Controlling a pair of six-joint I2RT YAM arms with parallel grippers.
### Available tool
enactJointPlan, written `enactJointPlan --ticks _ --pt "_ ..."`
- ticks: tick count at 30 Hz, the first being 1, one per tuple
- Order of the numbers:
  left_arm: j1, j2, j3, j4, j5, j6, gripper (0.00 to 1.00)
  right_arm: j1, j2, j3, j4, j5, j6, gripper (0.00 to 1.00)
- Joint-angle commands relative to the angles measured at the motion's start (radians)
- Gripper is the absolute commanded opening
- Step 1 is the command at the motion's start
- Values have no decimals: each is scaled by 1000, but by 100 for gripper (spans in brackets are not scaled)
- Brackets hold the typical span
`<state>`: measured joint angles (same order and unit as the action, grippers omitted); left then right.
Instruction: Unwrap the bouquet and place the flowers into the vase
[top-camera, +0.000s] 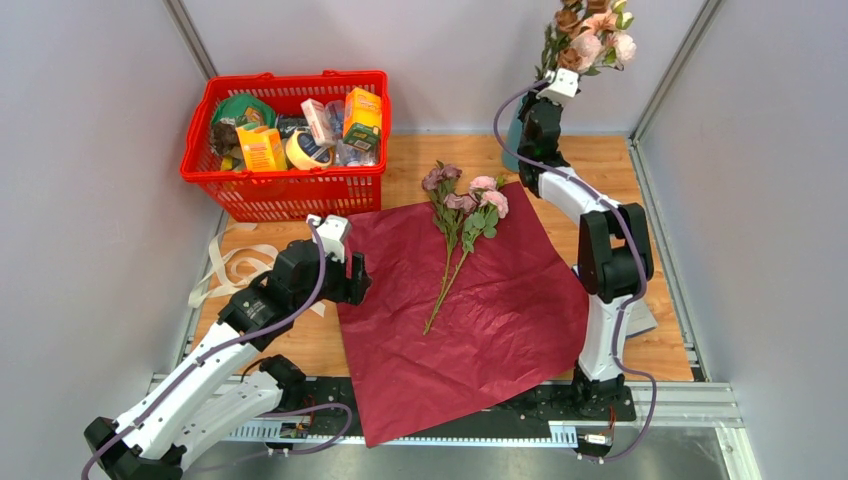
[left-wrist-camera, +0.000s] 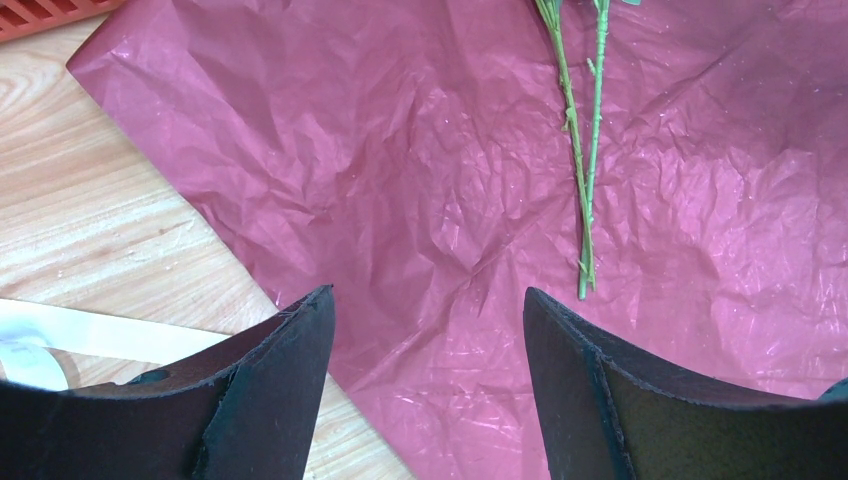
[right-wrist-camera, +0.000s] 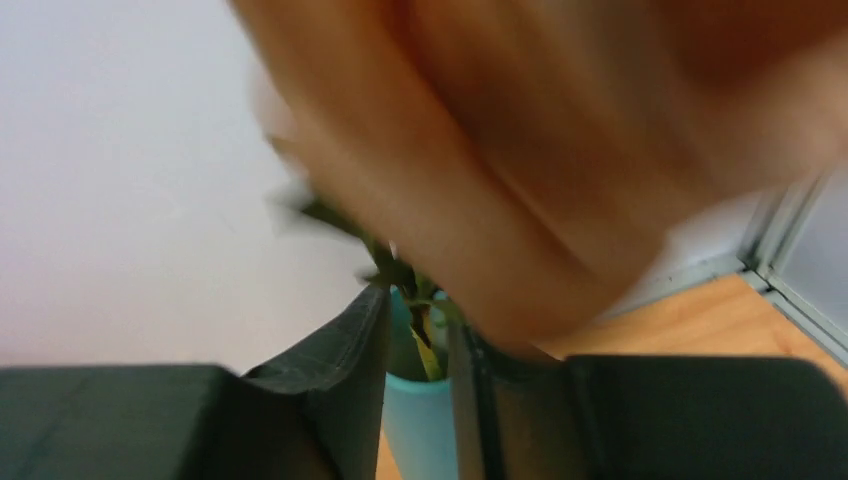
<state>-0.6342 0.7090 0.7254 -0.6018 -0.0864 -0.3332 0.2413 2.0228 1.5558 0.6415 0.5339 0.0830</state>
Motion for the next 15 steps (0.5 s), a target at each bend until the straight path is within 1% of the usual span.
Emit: enactJointPlan --ticks 1,3,5,8,12,15 --pt "-1 0 2 25 5 16 77 13 -84 16 -189 34 83 36" --pt "-1 -2 3 20 4 16 77 13 -111 10 -255 20 125 42" --pt "-1 0 2 22 4 16 77 15 -157 -17 -275 -60 146 49" --pt "-1 -2 2 22 5 16 77 18 -217 -68 -347 -83 211 54" --pt "-1 -5 3 22 7 16 77 20 -303 -126 -465 -68 311 57" --pt "-1 -9 0 22 10 16 77 21 -369 -157 -558 -35 394 57"
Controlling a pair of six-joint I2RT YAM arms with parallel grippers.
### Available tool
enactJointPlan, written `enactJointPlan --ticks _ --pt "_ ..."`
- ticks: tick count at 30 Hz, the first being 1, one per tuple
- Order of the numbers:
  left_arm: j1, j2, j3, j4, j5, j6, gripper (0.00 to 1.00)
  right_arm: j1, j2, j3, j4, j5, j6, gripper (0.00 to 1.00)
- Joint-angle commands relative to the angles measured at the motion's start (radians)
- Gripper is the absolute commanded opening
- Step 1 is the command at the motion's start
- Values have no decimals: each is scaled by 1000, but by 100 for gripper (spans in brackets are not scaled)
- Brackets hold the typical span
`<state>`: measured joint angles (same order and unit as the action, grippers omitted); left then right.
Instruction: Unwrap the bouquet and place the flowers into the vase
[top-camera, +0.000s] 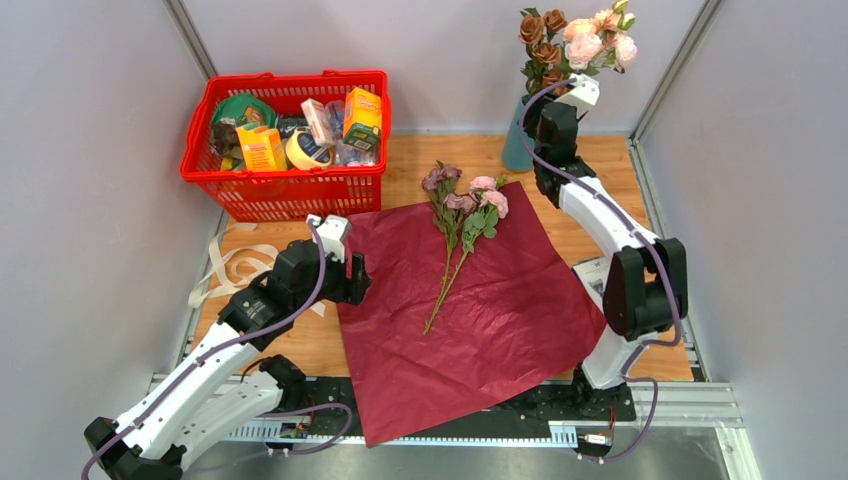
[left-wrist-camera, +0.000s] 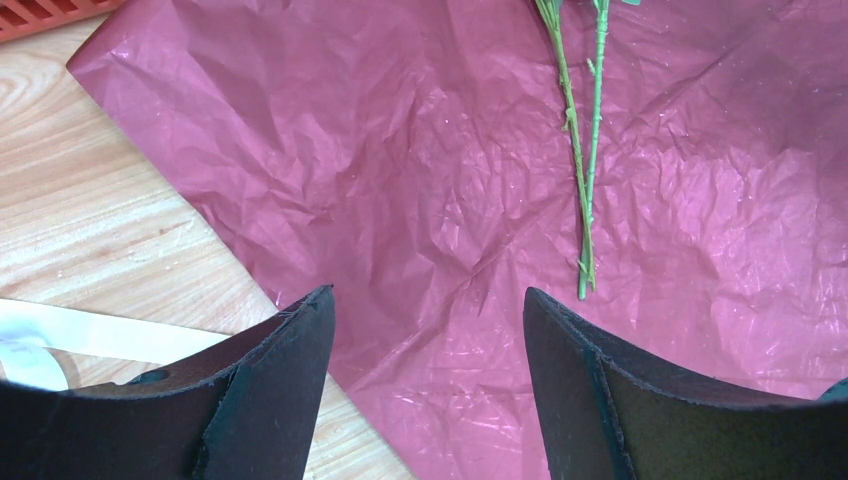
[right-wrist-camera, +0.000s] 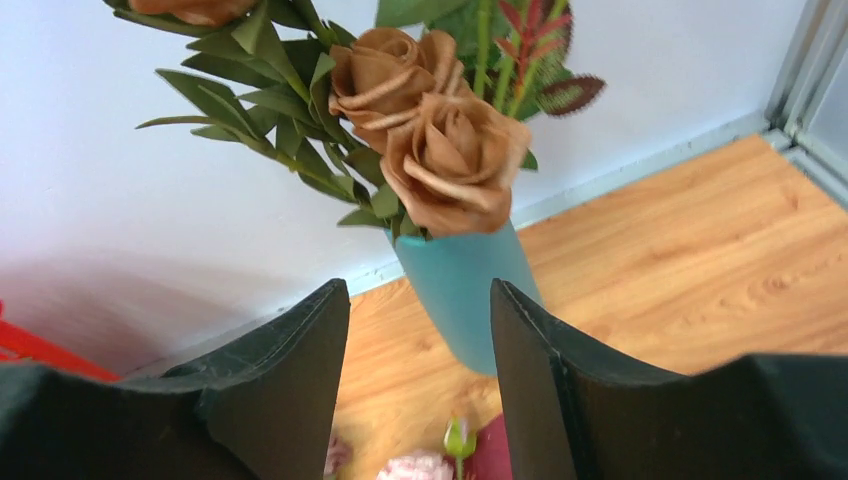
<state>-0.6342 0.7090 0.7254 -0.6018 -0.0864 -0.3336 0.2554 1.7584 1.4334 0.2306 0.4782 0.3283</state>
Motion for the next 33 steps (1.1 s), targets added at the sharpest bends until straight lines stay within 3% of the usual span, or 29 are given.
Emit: enactJointPlan --ticks 1,7,14,21,26,33 --pt "-1 -11 0 23 11 15 77 7 -128 -48 -171 22 170 57" --pt "-1 -17 2 22 13 15 77 7 -321 -217 -214 -166 258 58" --pt "-1 -25 0 25 14 15 77 5 -479 -519 -223 -381 520 55" --pt "-2 -23 2 25 19 15 77 36 -404 -677 -189 -598 523 53" --pt "-2 -20 0 25 17 15 77 53 -321 -770 40 -730 512 52" --pt "-2 -16 -1 25 17 15 77 56 -237 -904 390 -767 548 52"
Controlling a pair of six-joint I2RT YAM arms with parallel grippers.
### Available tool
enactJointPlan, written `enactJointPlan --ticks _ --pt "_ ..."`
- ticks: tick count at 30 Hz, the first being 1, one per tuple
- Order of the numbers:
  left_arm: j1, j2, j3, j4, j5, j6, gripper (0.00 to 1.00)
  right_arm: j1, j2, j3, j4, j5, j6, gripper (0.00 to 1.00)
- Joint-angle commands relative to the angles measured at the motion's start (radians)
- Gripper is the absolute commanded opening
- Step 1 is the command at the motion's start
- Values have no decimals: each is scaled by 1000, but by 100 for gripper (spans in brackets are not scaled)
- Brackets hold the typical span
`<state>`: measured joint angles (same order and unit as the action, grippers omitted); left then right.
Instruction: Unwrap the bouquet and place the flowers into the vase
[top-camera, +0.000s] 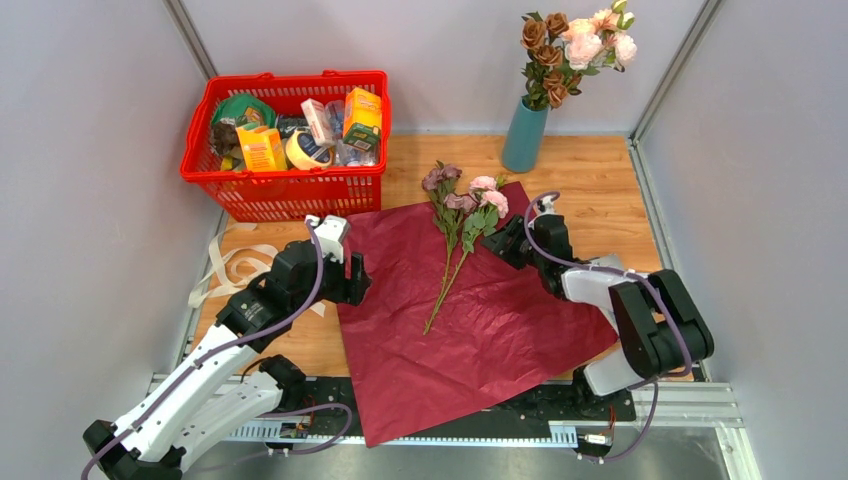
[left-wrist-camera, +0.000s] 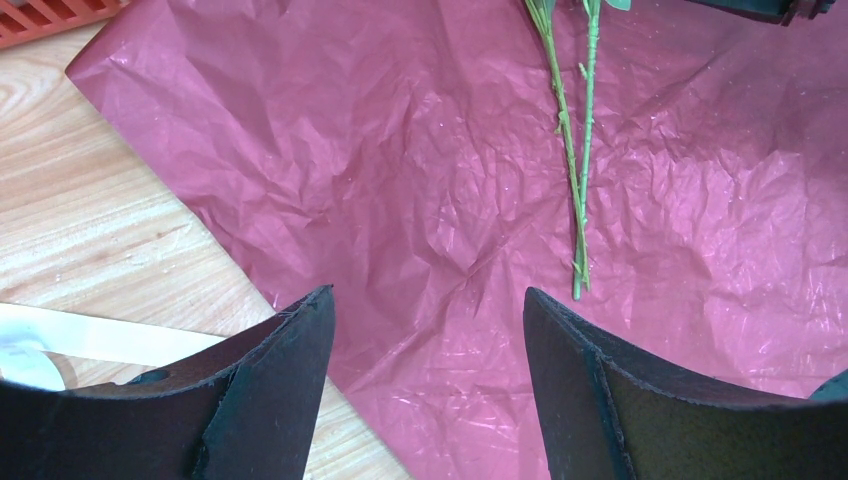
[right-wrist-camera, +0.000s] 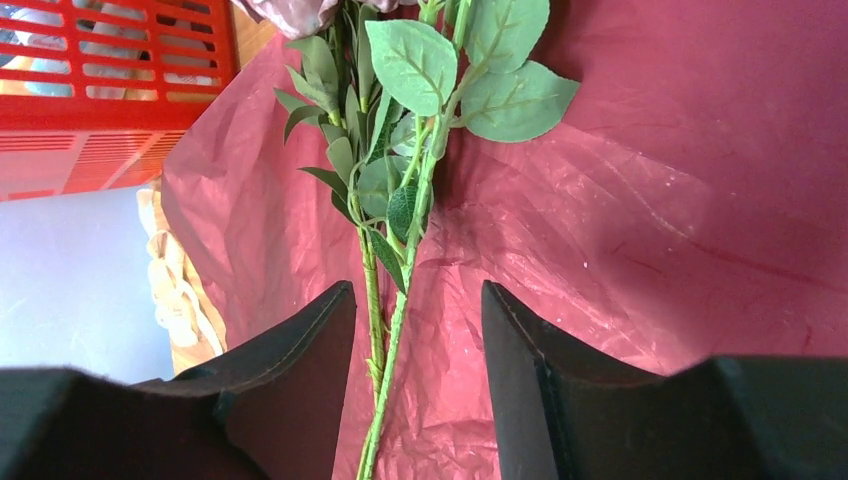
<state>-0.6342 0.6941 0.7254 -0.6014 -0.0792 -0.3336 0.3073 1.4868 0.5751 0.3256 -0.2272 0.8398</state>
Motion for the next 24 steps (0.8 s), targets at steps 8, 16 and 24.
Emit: enactJointPlan --ticks 8,16,24 --pt "-2 4 0 25 15 16 77 6 157 -73 515 -81 74 52" --pt "-2 1 0 25 12 15 77 6 282 -47 615 -72 111 52" --pt "-2 -4 0 25 10 16 77 6 408 -26 728 -89 159 49"
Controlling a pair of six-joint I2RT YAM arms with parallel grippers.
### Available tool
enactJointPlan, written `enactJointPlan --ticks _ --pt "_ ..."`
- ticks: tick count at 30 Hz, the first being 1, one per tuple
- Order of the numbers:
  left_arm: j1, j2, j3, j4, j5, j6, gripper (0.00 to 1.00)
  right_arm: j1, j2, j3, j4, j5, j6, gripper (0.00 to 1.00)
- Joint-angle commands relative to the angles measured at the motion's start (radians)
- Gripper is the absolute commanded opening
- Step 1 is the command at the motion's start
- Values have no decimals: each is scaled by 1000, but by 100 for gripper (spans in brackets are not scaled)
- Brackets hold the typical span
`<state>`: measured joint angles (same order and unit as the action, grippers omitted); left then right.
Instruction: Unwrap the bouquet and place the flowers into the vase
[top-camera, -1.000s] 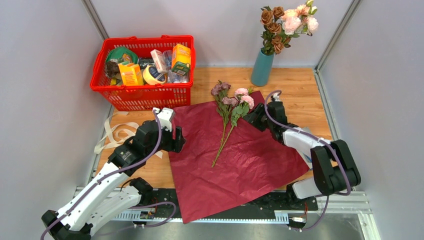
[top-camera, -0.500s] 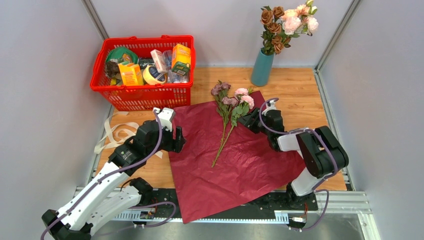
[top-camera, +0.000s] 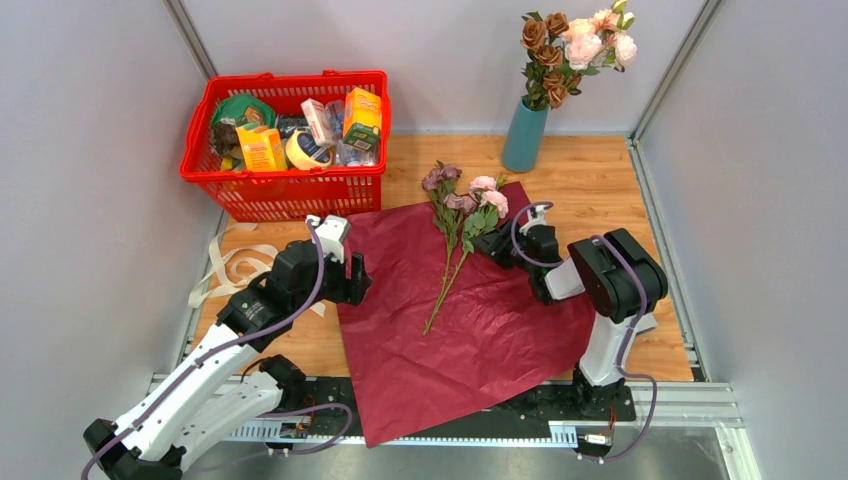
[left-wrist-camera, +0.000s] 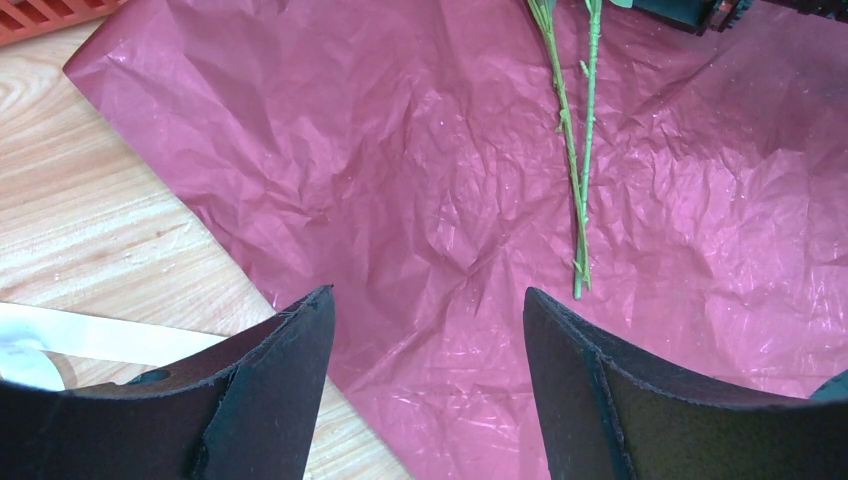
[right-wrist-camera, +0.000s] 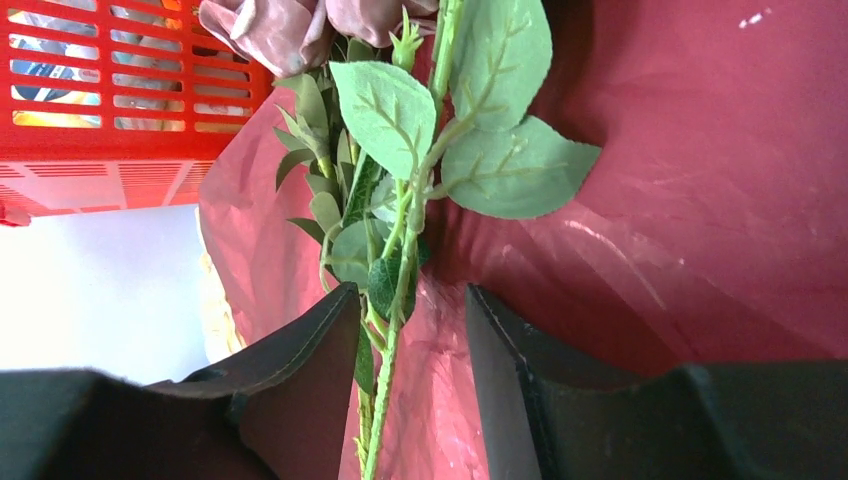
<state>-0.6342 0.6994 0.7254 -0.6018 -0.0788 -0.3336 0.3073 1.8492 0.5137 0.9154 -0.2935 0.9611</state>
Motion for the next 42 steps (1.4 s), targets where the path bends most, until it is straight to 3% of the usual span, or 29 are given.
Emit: enactJointPlan --ticks 1,18,25,32,42 --pt "-2 -11 0 25 10 16 77 6 56 39 151 -29 41 48" --pt "-2 -15 0 25 11 16 77 6 130 63 249 -42 74 36" --pt "-2 -14 0 25 7 15 77 6 99 42 276 -53 76 12" --pt "-2 -18 2 22 -1 13 77 4 -53 -9 186 -10 13 2" --pt "-2 -11 2 25 8 15 77 13 -390 2 -110 74 -140 0"
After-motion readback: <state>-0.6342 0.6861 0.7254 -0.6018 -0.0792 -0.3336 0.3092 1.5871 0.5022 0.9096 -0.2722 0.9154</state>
